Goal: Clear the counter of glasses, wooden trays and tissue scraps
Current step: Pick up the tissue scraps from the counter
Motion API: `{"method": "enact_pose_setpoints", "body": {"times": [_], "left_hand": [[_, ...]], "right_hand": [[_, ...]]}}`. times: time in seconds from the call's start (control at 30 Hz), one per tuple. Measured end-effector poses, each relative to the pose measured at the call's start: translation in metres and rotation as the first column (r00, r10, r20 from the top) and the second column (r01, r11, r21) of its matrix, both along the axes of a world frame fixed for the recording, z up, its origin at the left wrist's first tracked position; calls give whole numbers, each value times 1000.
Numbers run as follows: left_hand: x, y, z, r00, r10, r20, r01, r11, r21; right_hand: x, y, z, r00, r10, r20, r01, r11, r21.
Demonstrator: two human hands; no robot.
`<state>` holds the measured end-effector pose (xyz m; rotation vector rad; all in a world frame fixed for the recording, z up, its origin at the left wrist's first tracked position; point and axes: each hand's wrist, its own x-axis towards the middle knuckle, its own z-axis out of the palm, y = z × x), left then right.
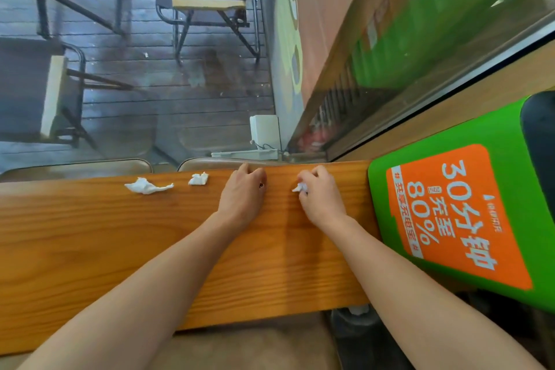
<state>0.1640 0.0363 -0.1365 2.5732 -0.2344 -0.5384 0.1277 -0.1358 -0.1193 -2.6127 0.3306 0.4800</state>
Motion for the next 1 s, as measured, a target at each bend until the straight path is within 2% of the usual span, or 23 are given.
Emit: {"method": "enact_pose_setpoints", "body": {"times": [0.13,0.23,0.4,0.5,0.6,0.7,0.9,1.0], "left_hand": [[-12,10,4,999,-29,-14,29,1000,-1],[-20,27,10,997,-11,-79,8,999,-35],[-29,75,26,984,26,-177,-27,1000,-6],[-28,113,35,986,112,-124,-110,994,18],[-15,146,40,965,263,5,-263,965,18],[0,170,39,931,339,134,-347,937,35],[4,185,7,968,217,125,-237,955,177],[-2,185,-5,970,184,162,-211,963,170]], "right_hand": [[-8,15,1,999,14,-31,-14,1000,19],[-5,30,8,996,22,-91,-15,996,83],[11,71,25,966,153,-207,-114,976,187],[25,106,35,948,232,-220,-176,953,245],[39,140,38,951,255,-173,-207,945,255],[50,166,29,956,273,-105,-251,950,186],[49,191,-14,931,361,-62,-365,927,-81],[45,192,-28,944,327,29,-324,942,-83]]}}
